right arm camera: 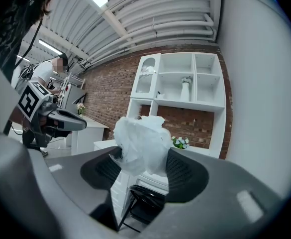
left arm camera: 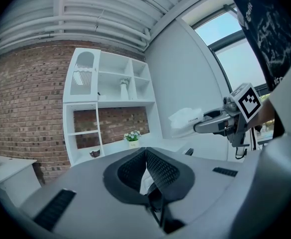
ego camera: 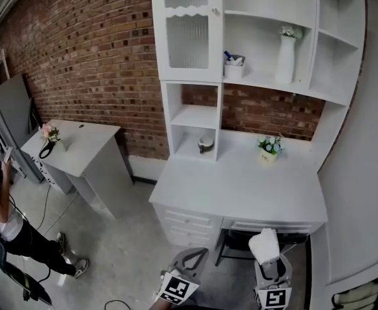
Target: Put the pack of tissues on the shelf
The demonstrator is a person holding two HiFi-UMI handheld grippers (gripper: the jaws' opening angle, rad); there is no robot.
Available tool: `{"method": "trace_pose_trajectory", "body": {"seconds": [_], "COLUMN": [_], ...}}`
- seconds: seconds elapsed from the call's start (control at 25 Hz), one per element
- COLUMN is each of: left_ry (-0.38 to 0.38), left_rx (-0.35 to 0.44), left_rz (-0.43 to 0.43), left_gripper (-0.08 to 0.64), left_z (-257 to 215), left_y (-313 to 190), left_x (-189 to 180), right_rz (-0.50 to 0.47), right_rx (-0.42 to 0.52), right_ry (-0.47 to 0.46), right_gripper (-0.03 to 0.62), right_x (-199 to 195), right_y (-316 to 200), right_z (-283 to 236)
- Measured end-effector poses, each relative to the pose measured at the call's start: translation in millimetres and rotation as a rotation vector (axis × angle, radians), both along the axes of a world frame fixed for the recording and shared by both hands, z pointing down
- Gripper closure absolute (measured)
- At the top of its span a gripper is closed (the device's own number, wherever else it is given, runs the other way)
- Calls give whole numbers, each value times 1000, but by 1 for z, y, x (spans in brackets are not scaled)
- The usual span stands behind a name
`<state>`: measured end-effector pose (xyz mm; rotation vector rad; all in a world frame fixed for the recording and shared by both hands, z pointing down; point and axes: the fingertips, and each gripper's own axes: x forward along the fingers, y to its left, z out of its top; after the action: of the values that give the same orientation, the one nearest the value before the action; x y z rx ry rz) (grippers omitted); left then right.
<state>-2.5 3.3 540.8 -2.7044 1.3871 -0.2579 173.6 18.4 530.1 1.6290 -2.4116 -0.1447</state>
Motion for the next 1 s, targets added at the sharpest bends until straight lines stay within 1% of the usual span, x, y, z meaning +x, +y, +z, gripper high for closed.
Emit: {"method": "trace_pose_trajectory", "body": {"seconds": [0.44, 0.84, 1.0], "left_ry": [10, 5, -8], "left_rx": [10, 15, 20], "left_rz": [56, 123, 154], "left_gripper": [549, 549, 549], "left_z": [-9, -10, -12], "left_y": [-80, -147, -166], "left_x": [-20, -43, -49], "right_rz": [49, 138, 171], "right_rx": [-5, 15, 8], "right_ry": [8, -7, -24], "right_gripper": [341, 341, 341], "right_x": [-22, -39, -45], "right_y": [-68, -117, -131], "right_z": [-6, -10, -4]}}
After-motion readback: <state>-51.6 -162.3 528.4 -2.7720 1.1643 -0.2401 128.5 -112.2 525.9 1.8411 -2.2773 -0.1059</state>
